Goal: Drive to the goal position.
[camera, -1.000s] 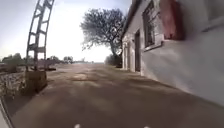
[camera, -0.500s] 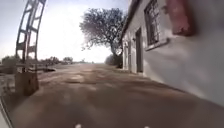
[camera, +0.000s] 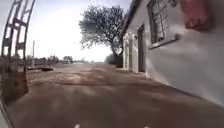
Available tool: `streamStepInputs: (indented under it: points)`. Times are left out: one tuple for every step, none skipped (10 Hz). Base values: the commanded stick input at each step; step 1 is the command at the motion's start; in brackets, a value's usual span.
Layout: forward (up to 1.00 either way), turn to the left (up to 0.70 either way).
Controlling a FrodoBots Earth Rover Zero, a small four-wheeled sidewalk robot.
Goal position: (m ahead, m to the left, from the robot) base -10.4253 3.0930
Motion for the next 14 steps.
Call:
streamStepInputs:
  points:
    - [0.70,0.00]
    - [0.70,0.00]
    - [0.70,0.00]
    - [0.70,0.04]
    - [0.70,0.10]
    - [0.70,0.14]
    - [0.70,0.14]
    - [0.70,0.14]
    - [0.70,0.14]
    - [0.70,0.11]
    - [0.70,0.14]
    - [0.70,0.14]
    - [0.70,0.12]
    - [0.70,0.07]
